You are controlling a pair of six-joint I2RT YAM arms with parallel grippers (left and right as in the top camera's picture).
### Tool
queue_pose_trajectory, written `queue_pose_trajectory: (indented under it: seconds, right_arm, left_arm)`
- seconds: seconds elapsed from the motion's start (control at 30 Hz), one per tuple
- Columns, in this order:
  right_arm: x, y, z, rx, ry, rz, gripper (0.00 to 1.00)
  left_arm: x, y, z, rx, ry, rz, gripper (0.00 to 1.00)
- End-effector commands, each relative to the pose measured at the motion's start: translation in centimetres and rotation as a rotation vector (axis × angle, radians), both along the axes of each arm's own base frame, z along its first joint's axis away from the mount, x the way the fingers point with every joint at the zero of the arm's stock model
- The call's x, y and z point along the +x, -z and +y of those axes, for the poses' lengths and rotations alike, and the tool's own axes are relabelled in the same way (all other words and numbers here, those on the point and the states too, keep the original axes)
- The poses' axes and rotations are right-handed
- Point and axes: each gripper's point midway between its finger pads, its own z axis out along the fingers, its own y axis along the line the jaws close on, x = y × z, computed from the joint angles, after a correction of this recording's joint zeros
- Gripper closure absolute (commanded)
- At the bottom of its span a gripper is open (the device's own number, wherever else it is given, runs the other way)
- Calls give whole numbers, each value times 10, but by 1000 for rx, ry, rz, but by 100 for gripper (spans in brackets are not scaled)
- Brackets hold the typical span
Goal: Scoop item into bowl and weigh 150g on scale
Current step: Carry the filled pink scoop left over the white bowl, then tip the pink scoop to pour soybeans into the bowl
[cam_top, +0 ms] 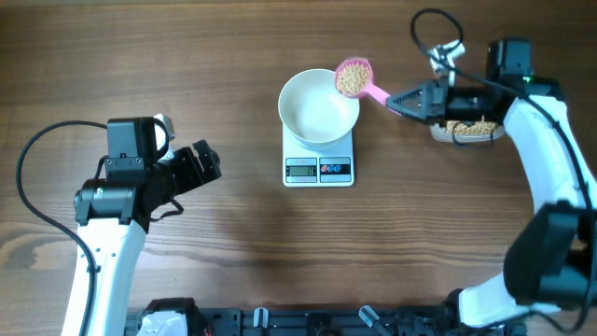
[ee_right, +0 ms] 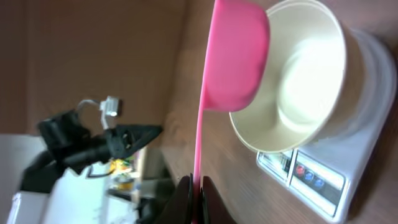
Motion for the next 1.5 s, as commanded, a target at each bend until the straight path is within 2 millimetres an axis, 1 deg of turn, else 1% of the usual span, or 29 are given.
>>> queue_pose_trajectory:
  seconds: [0.0, 0.1, 0.2, 0.33, 0.47, 0.6, 0.8, 0.97, 1.07, 1.23, 1.37, 1.47]
  right_arm:
    - [2, -31, 9, -91, 57, -70, 96]
    - [6, -30, 6, -171, 98, -98, 96]
    - [5, -29, 10, -195, 82, -126, 96]
    - [9, -15, 12, -303, 96, -150, 95]
    - [8, -8, 25, -380, 66, -194, 95]
    - [14, 8, 25, -531, 100, -211, 95]
    - [18, 3, 37, -541, 78, -281, 95]
    - [20, 9, 36, -619, 80, -314, 96]
    - [16, 10, 45, -637, 40, -350, 95]
    - [15, 14, 49, -702, 30, -379, 95]
    - [11, 14, 59, -720, -20, -428, 95]
    - [12, 17, 60, -772, -13, -440, 95]
  left_arm:
    - [0, 2, 0, -13, -5, 6, 0]
    - [0, 2, 0, -13, -5, 6, 0]
    - [0, 2, 0, -13, -5, 6, 0]
    - [0, 2, 0, -13, -5, 6, 0]
    - [0, 2, 0, -13, -5, 6, 0]
    - [0, 2, 0, -13, -5, 6, 0]
    - [0, 2, 0, -13, -5, 6, 0]
    - [0, 2, 0, -13, -5, 6, 0]
    - [0, 2, 0, -13, -5, 6, 0]
    - [0, 2, 0, -13, -5, 6, 0]
    - [0, 2, 0, -13, -5, 6, 0]
    - [0, 2, 0, -13, -5, 6, 0]
